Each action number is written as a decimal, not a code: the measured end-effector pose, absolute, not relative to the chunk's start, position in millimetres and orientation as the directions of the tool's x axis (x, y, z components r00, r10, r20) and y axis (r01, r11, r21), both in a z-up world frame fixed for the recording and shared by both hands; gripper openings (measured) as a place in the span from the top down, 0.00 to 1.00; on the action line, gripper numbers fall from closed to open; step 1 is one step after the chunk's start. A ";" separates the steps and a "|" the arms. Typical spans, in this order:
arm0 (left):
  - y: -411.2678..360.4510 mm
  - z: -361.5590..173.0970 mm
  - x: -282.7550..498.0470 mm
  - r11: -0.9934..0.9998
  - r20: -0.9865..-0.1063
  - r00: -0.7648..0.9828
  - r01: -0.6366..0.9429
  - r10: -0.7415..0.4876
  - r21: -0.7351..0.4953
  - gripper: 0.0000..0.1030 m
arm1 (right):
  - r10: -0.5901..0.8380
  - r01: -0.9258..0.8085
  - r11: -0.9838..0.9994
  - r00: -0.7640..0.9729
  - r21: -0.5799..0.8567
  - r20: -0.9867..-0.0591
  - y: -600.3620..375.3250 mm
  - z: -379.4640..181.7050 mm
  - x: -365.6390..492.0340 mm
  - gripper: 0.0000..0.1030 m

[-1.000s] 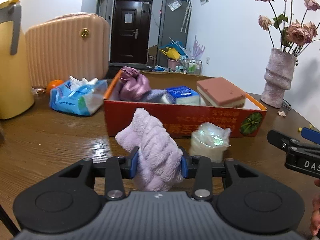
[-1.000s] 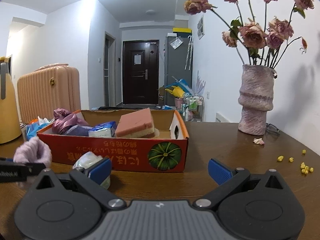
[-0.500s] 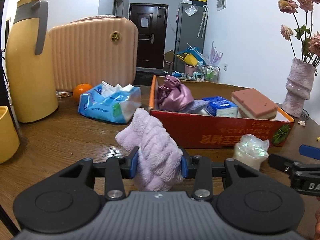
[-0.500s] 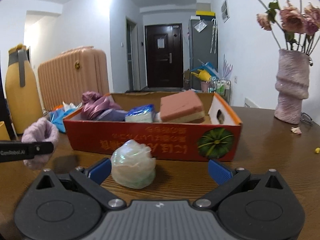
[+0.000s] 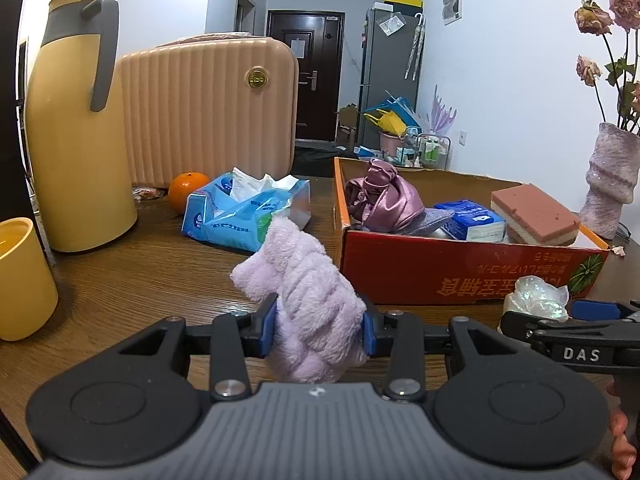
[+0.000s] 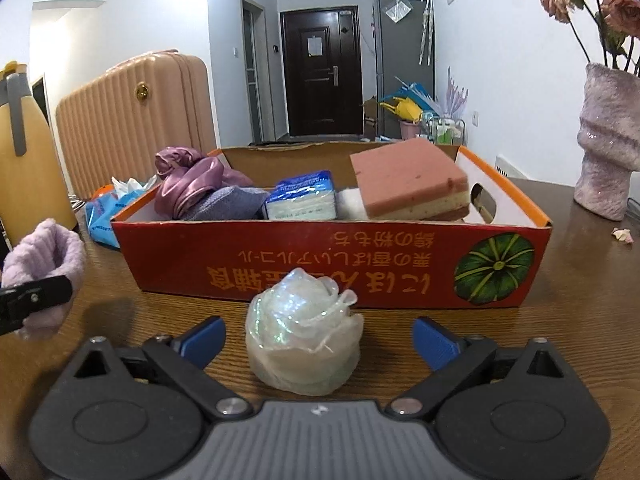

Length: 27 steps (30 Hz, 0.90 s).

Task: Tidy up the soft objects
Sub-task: 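Grasp the clear plastic bag with the right gripper while the left gripper holds the towel, then lift and carry the towel and plastic bag over the box with both grippers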

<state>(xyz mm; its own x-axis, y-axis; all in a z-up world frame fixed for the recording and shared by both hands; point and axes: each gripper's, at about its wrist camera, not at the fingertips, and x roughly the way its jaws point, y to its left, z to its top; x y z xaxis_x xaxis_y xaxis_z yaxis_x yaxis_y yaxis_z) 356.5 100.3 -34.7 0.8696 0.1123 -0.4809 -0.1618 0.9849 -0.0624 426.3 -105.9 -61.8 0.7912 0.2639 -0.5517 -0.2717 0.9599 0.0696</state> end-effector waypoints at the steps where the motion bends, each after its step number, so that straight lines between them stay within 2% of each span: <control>1: 101.4 -34.8 356.7 0.985 -0.481 0.870 -0.162 0.112 -0.063 0.61 | 0.265 -0.273 0.959 0.787 0.072 -0.557 -104.3 -62.3 428.4 0.06; 5: 102.9 -35.0 356.9 0.985 -0.481 0.869 -0.163 0.114 -0.061 0.61 | 0.268 -0.277 0.958 0.781 0.073 -0.564 -102.4 -63.6 432.6 0.11; 8: 102.6 -35.1 356.9 0.985 -0.479 0.871 -0.159 0.112 -0.060 0.61 | 0.280 -0.288 0.954 0.774 0.079 -0.567 -102.8 -64.1 433.4 0.21; 9: 102.7 -35.1 356.9 0.986 -0.478 0.871 -0.158 0.111 -0.059 0.61 | 0.287 -0.297 0.952 0.770 0.078 -0.570 -102.3 -64.9 433.0 0.33; 10: 102.7 -35.2 356.9 0.986 -0.479 0.871 -0.159 0.112 -0.058 0.61 | 0.294 -0.309 0.948 0.765 0.073 -0.573 -101.0 -65.1 432.7 0.53; 11: 102.5 -35.4 356.9 0.986 -0.479 0.870 -0.159 0.113 -0.058 0.61 | 0.299 -0.319 0.945 0.761 0.069 -0.576 -99.8 -65.7 432.0 0.55; 16: 101.5 -34.9 356.2 0.986 -0.475 0.873 -0.159 0.113 -0.057 0.61 | 0.320 -0.334 0.940 0.790 0.071 -0.524 -102.2 -61.3 421.7 0.59; 27: 101.5 -32.9 353.9 0.985 -0.462 0.879 -0.159 0.114 -0.060 0.61 | 0.345 -0.349 0.935 0.856 0.062 -0.385 -113.2 -42.7 399.1 0.60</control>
